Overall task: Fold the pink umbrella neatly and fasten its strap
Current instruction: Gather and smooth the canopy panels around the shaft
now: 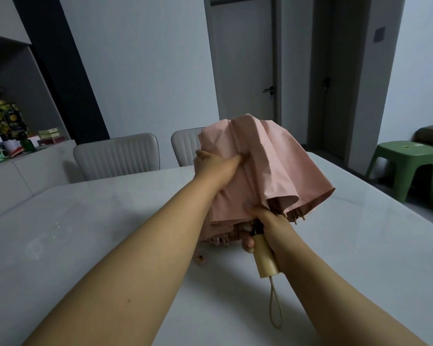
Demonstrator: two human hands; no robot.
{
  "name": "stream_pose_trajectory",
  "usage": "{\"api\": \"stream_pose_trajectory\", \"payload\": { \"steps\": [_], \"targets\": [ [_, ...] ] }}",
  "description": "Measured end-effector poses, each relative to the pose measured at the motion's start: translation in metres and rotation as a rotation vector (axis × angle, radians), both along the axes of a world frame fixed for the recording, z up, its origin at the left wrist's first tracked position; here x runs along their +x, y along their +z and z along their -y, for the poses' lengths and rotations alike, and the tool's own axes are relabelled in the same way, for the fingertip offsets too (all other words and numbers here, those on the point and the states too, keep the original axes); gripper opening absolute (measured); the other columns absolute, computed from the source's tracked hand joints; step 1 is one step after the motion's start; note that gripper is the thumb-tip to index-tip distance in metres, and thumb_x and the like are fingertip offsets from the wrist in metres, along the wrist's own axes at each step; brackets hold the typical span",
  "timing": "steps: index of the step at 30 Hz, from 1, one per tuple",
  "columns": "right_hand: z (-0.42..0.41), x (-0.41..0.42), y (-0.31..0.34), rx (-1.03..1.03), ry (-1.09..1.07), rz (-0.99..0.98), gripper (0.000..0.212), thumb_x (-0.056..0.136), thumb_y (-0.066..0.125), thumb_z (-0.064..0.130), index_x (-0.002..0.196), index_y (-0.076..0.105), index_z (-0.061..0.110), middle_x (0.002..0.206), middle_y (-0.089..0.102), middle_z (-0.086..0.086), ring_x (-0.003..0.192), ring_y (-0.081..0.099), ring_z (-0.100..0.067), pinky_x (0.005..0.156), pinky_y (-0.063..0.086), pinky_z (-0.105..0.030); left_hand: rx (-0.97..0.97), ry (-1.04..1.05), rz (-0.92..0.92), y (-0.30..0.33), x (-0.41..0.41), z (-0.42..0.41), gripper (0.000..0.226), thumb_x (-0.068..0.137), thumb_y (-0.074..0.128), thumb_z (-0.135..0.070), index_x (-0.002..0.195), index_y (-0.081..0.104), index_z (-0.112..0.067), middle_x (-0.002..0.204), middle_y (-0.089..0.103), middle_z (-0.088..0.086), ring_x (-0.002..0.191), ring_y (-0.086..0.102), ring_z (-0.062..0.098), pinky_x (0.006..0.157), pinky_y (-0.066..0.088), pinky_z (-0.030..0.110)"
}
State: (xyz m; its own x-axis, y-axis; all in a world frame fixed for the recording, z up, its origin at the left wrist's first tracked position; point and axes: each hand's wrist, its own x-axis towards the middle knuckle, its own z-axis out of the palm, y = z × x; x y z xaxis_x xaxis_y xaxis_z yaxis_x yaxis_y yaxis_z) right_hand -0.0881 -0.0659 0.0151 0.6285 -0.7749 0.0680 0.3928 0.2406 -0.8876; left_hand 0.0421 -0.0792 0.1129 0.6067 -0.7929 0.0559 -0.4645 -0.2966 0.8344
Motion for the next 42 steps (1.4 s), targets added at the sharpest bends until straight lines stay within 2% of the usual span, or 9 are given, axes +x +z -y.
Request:
{"api": "stream_pose_trajectory", "payload": {
  "steps": [5, 11, 21, 24, 26, 29, 32, 35, 42],
  "targets": [
    [-0.006, -0.002, 0.004, -0.006, 0.134, 0.003, 0.033, 0.091, 0.047, 0.018, 0.059, 0.045, 0.008, 0.054, 0.041, -0.01, 0.038, 0.038, -0.019, 0.041, 0.036, -0.026, -0.124, 0.056, -0.17, 0.005, 0.008, -0.002, 0.107, 0.066, 0.074, -0.056, 0.148, 0.023, -0.01, 0.137, 0.05, 0.01, 0.11, 0.057, 0.031, 0.095, 0.049, 0.042],
    [-0.01, -0.002, 0.006, 0.028, 0.186, -0.026, 0.033, 0.093, 0.045, 0.019, 0.062, 0.044, 0.007, 0.048, 0.043, -0.008, 0.037, 0.039, -0.017, 0.041, 0.036, -0.024, -0.136, 0.096, -0.296, 0.009, 0.011, -0.007, 0.116, 0.056, 0.073, -0.062, 0.149, 0.021, -0.015, 0.138, 0.048, 0.009, 0.118, 0.053, 0.034, 0.1, 0.046, 0.047],
    [-0.014, -0.007, 0.012, -0.029, 0.201, -0.107, 0.029, 0.093, 0.048, 0.017, 0.068, 0.052, 0.003, 0.054, 0.048, -0.011, 0.041, 0.043, -0.019, 0.043, 0.039, -0.026, -0.35, 0.199, -0.264, 0.007, 0.009, -0.014, 0.089, 0.054, 0.07, -0.047, 0.133, 0.045, -0.013, 0.122, 0.061, 0.008, 0.105, 0.06, 0.03, 0.093, 0.052, 0.044],
    [-0.014, -0.006, 0.014, -0.084, 0.09, -0.258, 0.023, 0.092, 0.056, 0.026, 0.093, 0.054, 0.002, 0.068, 0.06, -0.014, 0.045, 0.055, -0.023, 0.048, 0.047, -0.031, -0.382, 0.232, -0.243, 0.005, 0.016, -0.014, 0.087, 0.064, 0.072, -0.044, 0.139, 0.04, -0.013, 0.13, 0.057, 0.008, 0.112, 0.058, 0.031, 0.097, 0.049, 0.044],
    [-0.01, -0.007, 0.012, -0.078, 0.029, -0.382, 0.037, 0.09, 0.06, 0.035, 0.115, 0.048, 0.01, 0.095, 0.063, -0.014, 0.054, 0.065, -0.028, 0.05, 0.052, -0.033, -0.406, 0.267, -0.188, 0.006, 0.019, -0.012, 0.084, 0.07, 0.072, -0.039, 0.141, 0.037, -0.013, 0.134, 0.054, 0.008, 0.116, 0.056, 0.031, 0.099, 0.048, 0.044],
    [-0.01, -0.008, 0.012, -0.085, 0.092, -0.37, 0.045, 0.089, 0.061, 0.039, 0.124, 0.047, 0.015, 0.115, 0.061, -0.01, 0.07, 0.072, -0.035, 0.049, 0.051, -0.031, -0.417, 0.263, -0.152, 0.01, 0.016, -0.011, 0.082, 0.068, 0.071, -0.039, 0.139, 0.038, -0.015, 0.131, 0.056, 0.006, 0.113, 0.057, 0.03, 0.098, 0.049, 0.043],
    [-0.013, -0.01, 0.011, -0.117, 0.14, -0.269, 0.046, 0.083, 0.062, 0.037, 0.111, 0.059, 0.001, 0.088, 0.071, -0.016, 0.051, 0.064, -0.027, 0.044, 0.046, -0.027, -0.388, 0.2, -0.178, 0.009, 0.009, -0.01, 0.081, 0.064, 0.07, -0.044, 0.134, 0.041, -0.015, 0.124, 0.058, 0.005, 0.105, 0.059, 0.029, 0.094, 0.051, 0.042],
    [-0.012, -0.013, 0.011, -0.125, 0.118, -0.219, 0.049, 0.074, 0.062, 0.04, 0.095, 0.06, -0.004, 0.06, 0.054, -0.021, 0.04, 0.047, -0.025, 0.043, 0.044, -0.026, -0.335, 0.165, -0.202, 0.008, 0.006, -0.007, 0.085, 0.07, 0.071, -0.052, 0.137, 0.036, -0.013, 0.126, 0.055, 0.005, 0.107, 0.058, 0.03, 0.094, 0.051, 0.043],
    [-0.014, -0.011, 0.013, -0.2, 0.074, -0.074, 0.036, 0.08, 0.069, 0.031, 0.083, 0.059, -0.004, 0.052, 0.06, -0.008, 0.035, 0.046, -0.017, 0.038, 0.043, -0.024, -0.211, 0.155, -0.097, 0.015, 0.009, -0.007, 0.093, 0.084, 0.043, -0.073, 0.147, 0.023, -0.008, 0.144, 0.042, 0.015, 0.124, 0.047, 0.035, 0.102, 0.043, 0.048]
  ]
}}
